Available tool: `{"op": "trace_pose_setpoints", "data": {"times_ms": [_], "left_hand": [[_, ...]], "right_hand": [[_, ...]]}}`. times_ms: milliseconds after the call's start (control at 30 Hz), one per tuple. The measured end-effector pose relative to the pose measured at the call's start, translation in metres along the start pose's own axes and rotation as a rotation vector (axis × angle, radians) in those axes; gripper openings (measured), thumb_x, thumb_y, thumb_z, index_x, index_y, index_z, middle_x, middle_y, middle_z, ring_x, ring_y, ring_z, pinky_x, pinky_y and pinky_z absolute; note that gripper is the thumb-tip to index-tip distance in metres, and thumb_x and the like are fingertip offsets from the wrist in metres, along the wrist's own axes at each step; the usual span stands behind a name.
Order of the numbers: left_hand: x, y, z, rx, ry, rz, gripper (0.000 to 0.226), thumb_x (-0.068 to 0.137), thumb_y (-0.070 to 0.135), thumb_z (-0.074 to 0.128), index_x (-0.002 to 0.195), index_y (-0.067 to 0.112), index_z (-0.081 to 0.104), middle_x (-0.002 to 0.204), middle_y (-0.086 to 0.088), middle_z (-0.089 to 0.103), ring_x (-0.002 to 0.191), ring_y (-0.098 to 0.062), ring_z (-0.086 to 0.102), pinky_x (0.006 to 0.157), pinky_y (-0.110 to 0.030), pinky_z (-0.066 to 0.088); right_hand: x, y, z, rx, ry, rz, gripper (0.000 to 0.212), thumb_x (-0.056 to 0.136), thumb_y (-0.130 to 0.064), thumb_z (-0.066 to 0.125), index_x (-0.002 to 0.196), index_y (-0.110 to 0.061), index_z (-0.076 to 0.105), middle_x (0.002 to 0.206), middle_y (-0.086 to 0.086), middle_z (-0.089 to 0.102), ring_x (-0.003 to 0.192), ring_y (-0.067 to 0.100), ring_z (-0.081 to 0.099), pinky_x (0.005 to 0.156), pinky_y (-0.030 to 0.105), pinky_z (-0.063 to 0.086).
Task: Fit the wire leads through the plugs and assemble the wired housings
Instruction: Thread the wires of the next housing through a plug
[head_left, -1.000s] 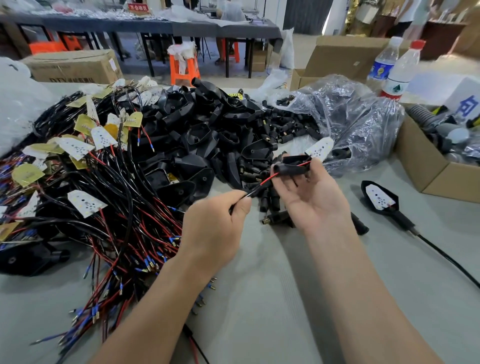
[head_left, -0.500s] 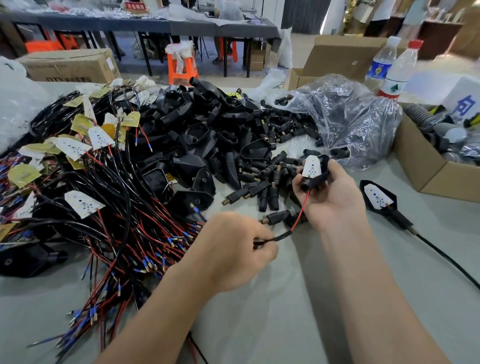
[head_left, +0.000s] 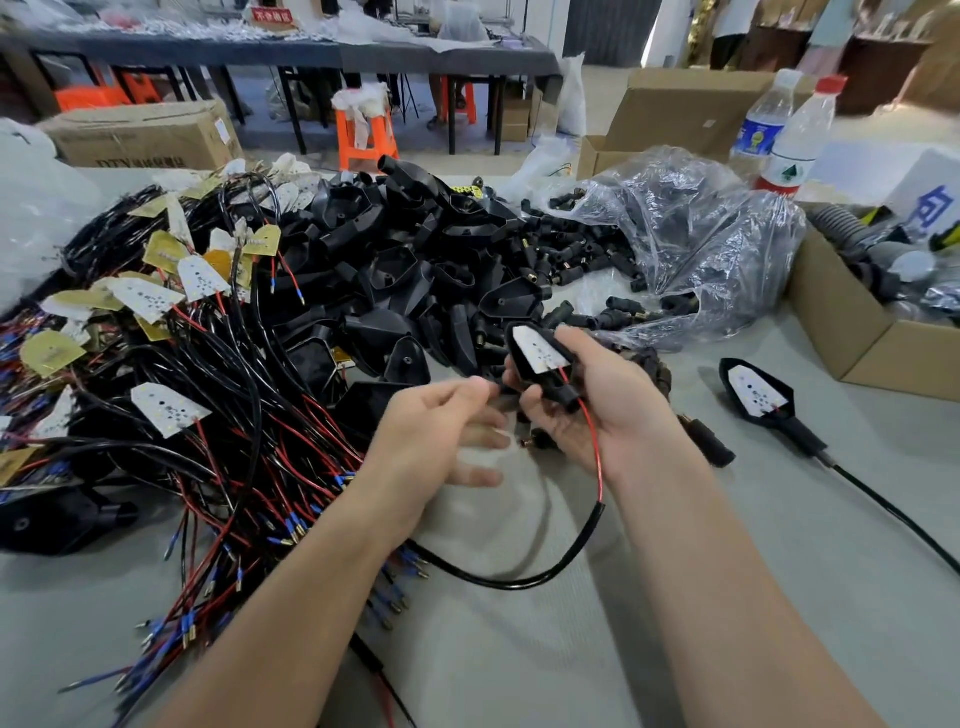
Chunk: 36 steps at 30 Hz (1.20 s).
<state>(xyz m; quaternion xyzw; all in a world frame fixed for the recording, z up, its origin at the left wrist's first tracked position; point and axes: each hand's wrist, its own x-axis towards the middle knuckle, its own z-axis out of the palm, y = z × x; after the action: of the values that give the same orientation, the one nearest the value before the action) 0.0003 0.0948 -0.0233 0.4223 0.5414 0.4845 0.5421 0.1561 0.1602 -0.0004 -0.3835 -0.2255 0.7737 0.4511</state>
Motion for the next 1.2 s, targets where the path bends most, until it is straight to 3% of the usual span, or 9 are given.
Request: {"op": "trace_pose_setpoints", "data": {"times_ms": [100,200,333,467,667,800,1000,1067,1200], "left_hand": [[0.007,-0.002,0.001,-0.061,-0.039,0.053,0.025,0.099,0.039,0.058,0.115,0.03,0.074,0.113,-0.012,0.073,0.107,-0.02,0.072,0.077,-0.036,0.063],[0.007,-0.001,0.001,-0.203,-0.106,0.028,0.031,0.091,0.04,0.062,0.105,0.016,0.077,0.085,-0.018,0.065,0.08,-0.024,0.069,0.09,-0.047,0.06],[0.006,0.002,-0.002,-0.3,-0.153,0.038,0.024,0.097,0.027,0.062,0.105,0.008,0.075,0.082,-0.013,0.064,0.071,-0.025,0.06,0.08,-0.041,0.059],[0.005,0.008,-0.005,-0.22,0.002,0.108,0.025,0.106,0.012,0.049,0.114,0.008,0.072,0.108,-0.015,0.078,0.097,-0.035,0.075,0.084,-0.046,0.063],[0.006,0.018,-0.012,-0.427,0.262,0.217,0.027,0.104,-0.003,0.043,0.106,0.008,0.067,0.106,-0.014,0.074,0.097,-0.029,0.074,0.075,-0.035,0.063],[0.008,0.018,-0.02,-0.527,0.348,0.258,0.024,0.103,-0.005,0.047,0.1,0.009,0.067,0.091,-0.005,0.079,0.085,-0.02,0.077,0.072,-0.03,0.062],[0.009,0.018,-0.033,-0.539,0.464,0.245,0.02,0.097,-0.007,0.054,0.093,0.007,0.068,0.083,-0.005,0.077,0.076,-0.018,0.076,0.072,-0.03,0.062],[0.009,0.018,-0.029,-0.418,0.458,0.237,0.022,0.092,-0.01,0.06,0.095,0.009,0.069,0.088,-0.007,0.077,0.079,-0.021,0.077,0.07,-0.03,0.063],[0.006,0.017,-0.022,-0.328,0.436,0.243,0.027,0.086,-0.012,0.067,0.094,0.014,0.07,0.09,-0.008,0.073,0.078,-0.024,0.077,0.066,-0.029,0.062]], "right_hand": [[-0.005,0.009,0.009,-0.16,-0.015,-0.04,0.03,0.099,-0.026,0.062,0.102,0.002,0.072,0.083,0.018,0.073,0.061,0.026,0.07,0.038,0.025,0.047],[-0.007,0.015,0.013,-0.333,-0.055,-0.092,0.03,0.097,-0.029,0.064,0.094,-0.002,0.076,0.077,0.014,0.074,0.06,0.026,0.07,0.04,0.025,0.048],[-0.009,0.014,0.011,-0.479,-0.117,-0.153,0.04,0.1,-0.04,0.059,0.086,-0.009,0.08,0.081,0.019,0.075,0.061,0.028,0.07,0.043,0.025,0.049],[-0.011,0.004,0.002,-0.521,-0.171,-0.063,0.045,0.104,-0.046,0.053,0.094,-0.005,0.068,0.081,0.021,0.072,0.053,0.026,0.067,0.043,0.025,0.051],[-0.018,-0.012,-0.017,-0.766,-0.273,-0.007,0.002,0.098,-0.01,0.065,0.099,-0.01,0.063,0.085,0.021,0.069,0.063,0.025,0.067,0.054,0.025,0.055],[-0.026,-0.019,-0.024,-1.024,-0.469,0.038,0.019,0.087,0.001,0.066,0.101,-0.011,0.069,0.087,0.016,0.076,0.071,0.019,0.07,0.065,0.023,0.055],[-0.01,-0.018,-0.017,-0.68,-0.005,-0.47,0.02,0.093,0.002,0.061,0.104,-0.009,0.073,0.073,0.006,0.073,0.075,0.023,0.055,0.073,0.032,0.043],[-0.007,-0.012,-0.01,-0.618,0.138,-0.64,0.022,0.091,0.003,0.06,0.097,-0.014,0.073,0.068,0.001,0.073,0.068,0.014,0.058,0.069,0.023,0.046],[-0.006,-0.004,0.0,-0.518,0.166,-0.778,0.027,0.094,0.005,0.05,0.092,-0.013,0.069,0.068,0.003,0.068,0.057,0.015,0.054,0.055,0.028,0.048]]}}
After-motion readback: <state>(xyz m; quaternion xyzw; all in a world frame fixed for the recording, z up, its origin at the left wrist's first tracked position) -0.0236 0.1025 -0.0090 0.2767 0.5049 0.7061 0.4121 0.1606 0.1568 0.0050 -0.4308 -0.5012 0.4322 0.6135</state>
